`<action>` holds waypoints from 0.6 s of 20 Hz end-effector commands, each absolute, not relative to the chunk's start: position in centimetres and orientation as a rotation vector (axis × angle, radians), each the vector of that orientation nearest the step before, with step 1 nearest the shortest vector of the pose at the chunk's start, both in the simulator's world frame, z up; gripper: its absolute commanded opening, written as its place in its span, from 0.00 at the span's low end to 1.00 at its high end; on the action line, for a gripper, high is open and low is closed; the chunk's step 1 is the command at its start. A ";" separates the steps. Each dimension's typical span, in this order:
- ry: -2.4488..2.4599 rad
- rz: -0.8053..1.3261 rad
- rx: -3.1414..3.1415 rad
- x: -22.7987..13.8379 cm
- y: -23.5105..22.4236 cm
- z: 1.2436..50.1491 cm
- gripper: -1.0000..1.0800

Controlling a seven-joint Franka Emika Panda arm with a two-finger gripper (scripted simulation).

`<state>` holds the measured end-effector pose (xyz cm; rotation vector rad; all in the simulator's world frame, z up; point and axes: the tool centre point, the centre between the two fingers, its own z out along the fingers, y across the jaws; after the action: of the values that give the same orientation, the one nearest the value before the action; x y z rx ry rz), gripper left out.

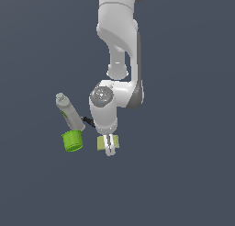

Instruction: Pick up a designated object from a clutter of objects.

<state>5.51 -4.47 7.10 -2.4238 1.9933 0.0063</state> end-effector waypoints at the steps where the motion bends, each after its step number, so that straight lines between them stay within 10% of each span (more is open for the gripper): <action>1: 2.033 0.003 -2.393 5.5 -4.7 6.5 0.96; 12: 2.062 0.001 -2.370 5.4 -4.8 5.5 0.96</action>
<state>5.44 -4.83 5.79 -2.3700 2.0617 0.0003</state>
